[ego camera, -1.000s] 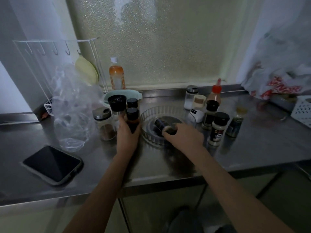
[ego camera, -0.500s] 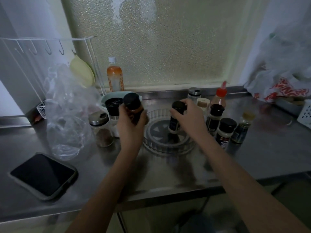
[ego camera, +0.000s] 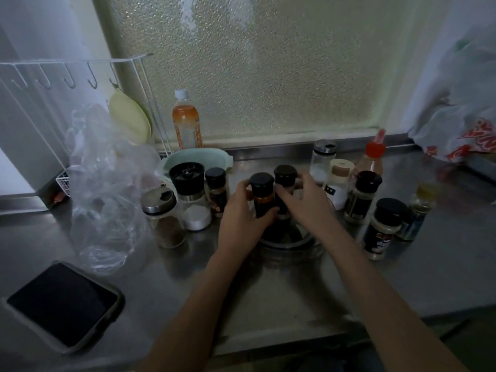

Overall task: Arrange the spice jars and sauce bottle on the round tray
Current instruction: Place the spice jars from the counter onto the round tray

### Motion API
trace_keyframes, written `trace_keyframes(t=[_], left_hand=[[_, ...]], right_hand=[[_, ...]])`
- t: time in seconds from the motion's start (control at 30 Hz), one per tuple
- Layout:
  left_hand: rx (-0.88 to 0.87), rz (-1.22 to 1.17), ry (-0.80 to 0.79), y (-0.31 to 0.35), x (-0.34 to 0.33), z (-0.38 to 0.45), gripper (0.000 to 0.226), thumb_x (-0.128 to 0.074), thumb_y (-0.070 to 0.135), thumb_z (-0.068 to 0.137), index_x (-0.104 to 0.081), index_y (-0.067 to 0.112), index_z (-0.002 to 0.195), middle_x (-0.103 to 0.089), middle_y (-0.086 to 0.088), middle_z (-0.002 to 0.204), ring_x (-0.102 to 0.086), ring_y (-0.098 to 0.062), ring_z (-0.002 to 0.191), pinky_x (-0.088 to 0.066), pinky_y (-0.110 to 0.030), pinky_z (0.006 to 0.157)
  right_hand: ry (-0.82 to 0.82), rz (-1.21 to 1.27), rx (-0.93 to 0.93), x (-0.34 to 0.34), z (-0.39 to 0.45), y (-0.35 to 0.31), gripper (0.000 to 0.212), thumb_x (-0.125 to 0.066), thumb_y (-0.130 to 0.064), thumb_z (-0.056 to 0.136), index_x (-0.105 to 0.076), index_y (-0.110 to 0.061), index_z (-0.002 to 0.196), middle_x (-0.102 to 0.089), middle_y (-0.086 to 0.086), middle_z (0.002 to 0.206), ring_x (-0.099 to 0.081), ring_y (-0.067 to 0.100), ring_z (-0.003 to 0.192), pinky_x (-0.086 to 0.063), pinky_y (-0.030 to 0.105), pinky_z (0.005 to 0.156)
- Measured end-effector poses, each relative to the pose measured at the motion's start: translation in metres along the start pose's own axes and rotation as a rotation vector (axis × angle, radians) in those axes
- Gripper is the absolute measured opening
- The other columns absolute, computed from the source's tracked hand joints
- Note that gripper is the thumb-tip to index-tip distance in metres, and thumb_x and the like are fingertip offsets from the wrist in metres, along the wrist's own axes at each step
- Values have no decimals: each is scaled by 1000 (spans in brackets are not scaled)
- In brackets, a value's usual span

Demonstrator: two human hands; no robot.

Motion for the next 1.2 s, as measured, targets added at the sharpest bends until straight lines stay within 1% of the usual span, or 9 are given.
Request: trace_keyframes(t=[0.13,0.27,0.4,0.5,0.67,0.77,0.87,1.07,1.2], left_hand=[[-222,279,479,11,33,-9,44,-60,34,82,-53,6,115,-60,-14,107,-47,-16,101,-36,-26,86],[0,459,934,-3,66,-17,53,-62,24,79,-47,2,125,-53,-22,126,-42,-34,122,-31,-49,107],[311,203,878,-26,77,-19,76,-64,27,78,-29,-1,139,-36,-22,143,-31,-37,135,-23,-44,114],[408,-57,819,-40,79,-18,59,-68,22,76,-43,-1,124,-52,-20,127,-47,-34,122,-36,-38,101],[331,-28,936,-31,83,-21,53,-72,35,74,-52,4,111,-61,-14,112,-57,-28,107,-46,-40,93],[189,-154,1017,-22,89,-24,55,-67,48,78,-47,12,114,-57,-8,111,-59,-25,103,-51,-49,88],[101,-156,859,2,73,-35,61,-63,48,77,-44,8,118,-53,-19,114,-56,-30,107,-49,-49,90],[-30,-132,441,28,35,-38,59,-63,47,72,-46,15,119,-51,-9,118,-52,-27,113,-45,-44,96],[-20,-195,332,25,27,-38,51,-64,49,71,-44,28,113,-56,-9,116,-55,-23,110,-49,-44,95]], right_hand=[[531,-51,226,33,-33,-3,38,-53,-35,90,-54,-11,120,-60,8,112,-55,23,103,-47,43,90],[1041,-306,129,65,-66,26,45,-58,-33,86,-48,-10,124,-54,17,130,-39,27,123,-27,42,103],[882,-143,49,62,-69,64,60,-61,-30,83,-38,-6,133,-43,21,138,-39,38,129,-33,51,107],[877,-9,-7,63,-66,77,58,-61,-29,82,-39,-7,132,-49,18,133,-47,37,123,-41,49,102],[753,-103,-115,59,-64,82,56,-65,-27,83,-41,-4,129,-57,22,124,-54,41,113,-48,50,90],[758,44,20,59,-69,69,53,-65,-27,85,-45,0,126,-56,20,123,-51,31,116,-41,32,97],[788,334,255,59,-74,47,51,-65,-24,86,-42,-3,126,-48,11,123,-47,13,115,-34,8,99],[378,244,192,25,-37,34,49,-72,-26,79,-51,-11,121,-55,7,119,-54,21,114,-47,36,98],[311,105,157,11,-32,49,35,-64,-41,83,-60,-18,109,-62,-4,101,-59,15,99,-48,30,83]])
Point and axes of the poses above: each hand's wrist, its own z-axis towards the middle knuckle, its own x-axis out of the back of the hand, y = z × x, the point moved 2 cm from there along z, towards the middle knuckle
